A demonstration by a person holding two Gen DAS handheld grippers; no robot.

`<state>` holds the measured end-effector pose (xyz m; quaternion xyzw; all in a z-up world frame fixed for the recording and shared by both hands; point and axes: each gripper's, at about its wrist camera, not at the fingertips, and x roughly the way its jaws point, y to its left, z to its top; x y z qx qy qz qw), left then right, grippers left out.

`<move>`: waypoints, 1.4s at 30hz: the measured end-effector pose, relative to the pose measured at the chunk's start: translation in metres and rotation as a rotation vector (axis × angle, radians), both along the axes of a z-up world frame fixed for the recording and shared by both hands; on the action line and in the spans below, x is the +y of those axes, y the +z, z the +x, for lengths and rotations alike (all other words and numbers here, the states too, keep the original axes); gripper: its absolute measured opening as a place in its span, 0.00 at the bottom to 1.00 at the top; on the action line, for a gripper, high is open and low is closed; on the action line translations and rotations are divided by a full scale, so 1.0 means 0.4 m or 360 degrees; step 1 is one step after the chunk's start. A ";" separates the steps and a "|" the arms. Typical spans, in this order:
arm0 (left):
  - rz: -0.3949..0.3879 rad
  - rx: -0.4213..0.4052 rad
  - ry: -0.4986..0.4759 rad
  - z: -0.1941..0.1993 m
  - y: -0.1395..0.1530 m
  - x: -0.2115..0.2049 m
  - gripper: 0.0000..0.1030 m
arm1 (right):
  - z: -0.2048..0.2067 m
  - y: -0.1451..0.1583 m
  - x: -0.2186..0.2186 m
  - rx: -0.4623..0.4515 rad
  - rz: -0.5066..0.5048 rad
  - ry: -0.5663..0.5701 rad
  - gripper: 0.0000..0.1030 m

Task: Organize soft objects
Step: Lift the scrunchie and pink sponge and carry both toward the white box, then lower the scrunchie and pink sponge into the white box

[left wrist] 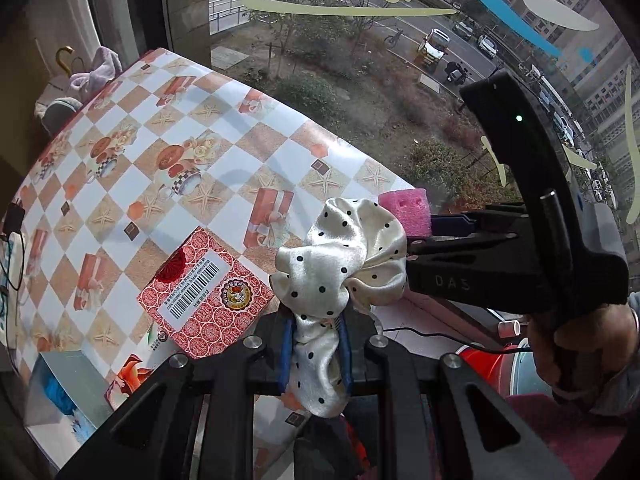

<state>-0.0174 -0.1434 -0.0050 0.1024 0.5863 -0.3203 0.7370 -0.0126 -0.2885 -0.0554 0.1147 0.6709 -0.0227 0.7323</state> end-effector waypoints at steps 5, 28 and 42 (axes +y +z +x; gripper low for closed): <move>0.0005 -0.0025 -0.0008 -0.033 0.002 0.035 0.20 | -0.024 0.006 0.033 -0.0005 0.0016 0.0078 0.46; 0.0043 -0.0033 0.0529 -0.150 -0.013 0.358 0.20 | -0.076 0.024 0.358 -0.0009 0.0080 0.0849 0.46; 0.0033 -0.0033 0.1090 -0.227 -0.021 0.587 0.20 | -0.065 0.073 0.572 -0.0071 0.0072 0.1260 0.46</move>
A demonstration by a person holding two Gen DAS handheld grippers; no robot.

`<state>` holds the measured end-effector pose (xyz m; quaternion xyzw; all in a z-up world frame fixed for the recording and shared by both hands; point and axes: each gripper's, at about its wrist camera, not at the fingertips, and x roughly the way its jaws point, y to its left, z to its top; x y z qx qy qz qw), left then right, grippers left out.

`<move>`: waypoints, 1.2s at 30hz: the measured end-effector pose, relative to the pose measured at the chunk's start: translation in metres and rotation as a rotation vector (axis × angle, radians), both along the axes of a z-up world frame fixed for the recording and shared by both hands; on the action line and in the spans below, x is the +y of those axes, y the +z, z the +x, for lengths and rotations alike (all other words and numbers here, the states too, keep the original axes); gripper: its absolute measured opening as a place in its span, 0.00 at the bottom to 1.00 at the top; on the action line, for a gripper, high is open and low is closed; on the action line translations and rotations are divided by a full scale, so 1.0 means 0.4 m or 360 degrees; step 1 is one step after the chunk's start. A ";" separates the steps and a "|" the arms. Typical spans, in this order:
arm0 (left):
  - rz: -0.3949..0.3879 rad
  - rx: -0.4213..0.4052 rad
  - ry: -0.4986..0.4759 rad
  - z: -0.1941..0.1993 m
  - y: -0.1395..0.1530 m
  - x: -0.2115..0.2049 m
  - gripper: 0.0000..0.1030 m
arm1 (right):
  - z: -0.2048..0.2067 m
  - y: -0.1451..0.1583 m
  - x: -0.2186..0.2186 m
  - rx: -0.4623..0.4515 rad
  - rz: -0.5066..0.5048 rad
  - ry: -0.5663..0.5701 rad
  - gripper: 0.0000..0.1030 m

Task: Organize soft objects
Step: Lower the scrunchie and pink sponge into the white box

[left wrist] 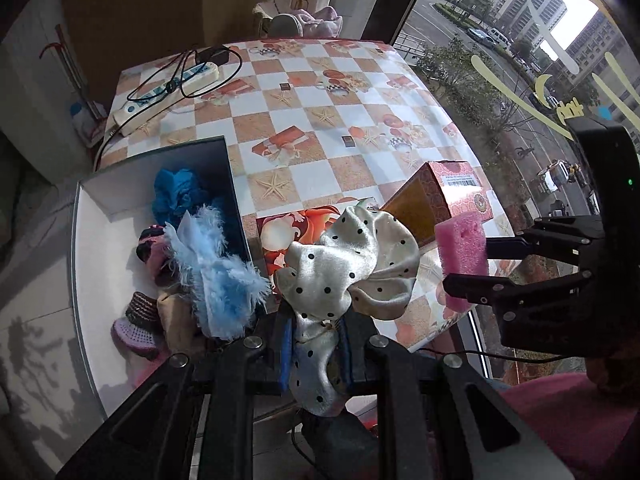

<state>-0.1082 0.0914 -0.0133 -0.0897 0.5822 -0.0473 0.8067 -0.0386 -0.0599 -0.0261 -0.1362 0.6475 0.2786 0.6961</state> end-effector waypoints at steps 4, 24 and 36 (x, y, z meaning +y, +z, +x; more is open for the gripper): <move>0.0016 0.0011 0.0176 -0.031 -0.005 0.069 0.20 | -0.002 0.006 0.068 -0.0011 0.0015 0.0115 0.46; 0.0146 0.0106 0.0798 -0.118 -0.052 0.260 0.20 | 0.017 0.028 0.332 -0.0016 0.0079 0.0451 0.46; 0.0174 0.0167 0.0890 -0.090 -0.078 0.296 0.20 | 0.049 0.030 0.392 0.0015 0.0102 0.0461 0.46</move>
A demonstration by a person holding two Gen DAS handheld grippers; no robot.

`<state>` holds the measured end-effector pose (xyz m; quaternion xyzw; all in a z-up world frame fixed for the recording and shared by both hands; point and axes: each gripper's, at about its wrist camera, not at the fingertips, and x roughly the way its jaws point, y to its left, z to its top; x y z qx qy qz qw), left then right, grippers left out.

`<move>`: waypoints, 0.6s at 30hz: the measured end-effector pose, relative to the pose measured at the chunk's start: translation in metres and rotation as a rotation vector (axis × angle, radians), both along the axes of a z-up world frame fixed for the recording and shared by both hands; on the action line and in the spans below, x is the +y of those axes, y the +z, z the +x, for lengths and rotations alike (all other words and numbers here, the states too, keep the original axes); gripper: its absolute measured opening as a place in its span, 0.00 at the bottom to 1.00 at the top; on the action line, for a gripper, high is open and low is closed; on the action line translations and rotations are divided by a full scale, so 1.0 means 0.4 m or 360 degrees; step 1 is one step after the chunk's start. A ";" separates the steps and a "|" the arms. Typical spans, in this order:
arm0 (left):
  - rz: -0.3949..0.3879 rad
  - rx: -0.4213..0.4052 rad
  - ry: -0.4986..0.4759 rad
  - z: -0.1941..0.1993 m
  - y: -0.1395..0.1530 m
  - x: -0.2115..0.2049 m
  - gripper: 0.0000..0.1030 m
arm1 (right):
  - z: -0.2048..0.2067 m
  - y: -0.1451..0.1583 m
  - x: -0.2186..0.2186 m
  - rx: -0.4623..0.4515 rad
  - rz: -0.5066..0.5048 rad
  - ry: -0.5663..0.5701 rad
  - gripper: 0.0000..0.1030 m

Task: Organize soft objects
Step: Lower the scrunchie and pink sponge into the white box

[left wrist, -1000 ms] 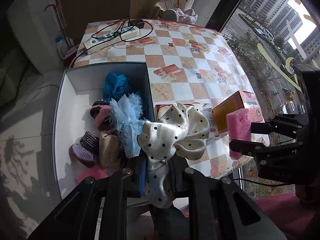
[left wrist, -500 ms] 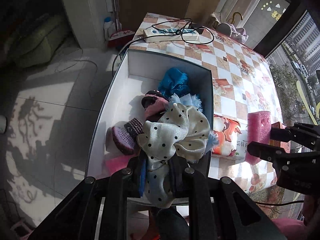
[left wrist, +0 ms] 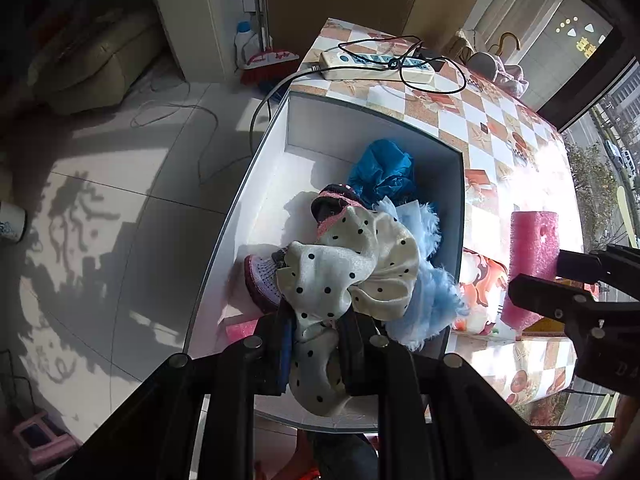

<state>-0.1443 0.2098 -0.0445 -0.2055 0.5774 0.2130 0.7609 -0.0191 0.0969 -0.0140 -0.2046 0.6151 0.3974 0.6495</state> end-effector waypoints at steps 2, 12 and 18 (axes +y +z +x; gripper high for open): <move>0.0001 0.0004 0.0002 0.010 -0.002 0.005 0.20 | 0.009 0.000 0.007 0.0006 0.0004 -0.0010 0.46; 0.0000 0.0043 -0.0007 0.049 -0.020 0.015 0.20 | 0.043 0.000 0.045 0.0005 0.0011 -0.0024 0.46; -0.0007 0.0060 -0.0017 0.068 -0.030 0.023 0.20 | 0.063 -0.003 0.072 0.0006 0.0016 -0.0035 0.46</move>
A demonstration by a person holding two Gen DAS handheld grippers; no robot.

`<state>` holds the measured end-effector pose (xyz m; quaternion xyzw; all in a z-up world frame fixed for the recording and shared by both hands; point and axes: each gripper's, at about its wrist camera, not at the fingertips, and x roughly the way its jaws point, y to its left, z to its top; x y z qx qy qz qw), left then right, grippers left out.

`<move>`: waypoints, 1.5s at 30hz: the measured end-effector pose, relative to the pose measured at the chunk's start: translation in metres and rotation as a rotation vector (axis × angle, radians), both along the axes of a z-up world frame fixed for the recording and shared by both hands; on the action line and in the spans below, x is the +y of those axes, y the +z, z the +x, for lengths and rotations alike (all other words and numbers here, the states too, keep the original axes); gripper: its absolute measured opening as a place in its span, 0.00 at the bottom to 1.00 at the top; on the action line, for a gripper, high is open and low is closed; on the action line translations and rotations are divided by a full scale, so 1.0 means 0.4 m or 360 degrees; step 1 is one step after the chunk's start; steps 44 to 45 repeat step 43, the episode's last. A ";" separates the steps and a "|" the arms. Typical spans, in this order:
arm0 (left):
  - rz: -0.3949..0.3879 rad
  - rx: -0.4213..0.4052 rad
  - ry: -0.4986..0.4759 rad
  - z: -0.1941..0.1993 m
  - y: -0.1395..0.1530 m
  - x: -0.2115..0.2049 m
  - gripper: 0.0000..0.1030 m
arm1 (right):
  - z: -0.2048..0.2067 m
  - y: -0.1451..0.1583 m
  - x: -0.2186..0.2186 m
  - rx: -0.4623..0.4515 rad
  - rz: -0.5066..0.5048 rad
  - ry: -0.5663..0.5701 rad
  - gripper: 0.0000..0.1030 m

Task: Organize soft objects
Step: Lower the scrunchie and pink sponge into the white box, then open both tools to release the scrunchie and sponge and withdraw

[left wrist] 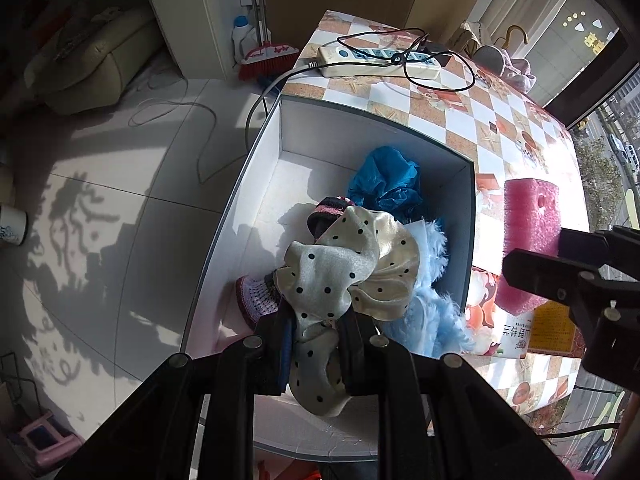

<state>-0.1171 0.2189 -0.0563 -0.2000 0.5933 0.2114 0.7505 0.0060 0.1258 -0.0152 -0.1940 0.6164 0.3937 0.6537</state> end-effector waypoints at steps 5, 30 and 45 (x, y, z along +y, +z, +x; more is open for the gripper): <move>-0.0009 -0.0052 -0.0035 0.013 0.006 -0.003 0.37 | 0.016 -0.007 0.024 -0.0015 -0.0009 -0.0004 0.46; 0.0046 -0.0006 0.0068 -0.010 0.017 0.026 0.88 | 0.043 0.000 0.013 -0.0029 -0.0071 -0.0111 1.00; 0.0052 -0.0124 0.0068 -0.032 0.035 0.029 0.88 | 0.023 0.000 0.003 -0.0036 -0.0082 -0.0119 1.00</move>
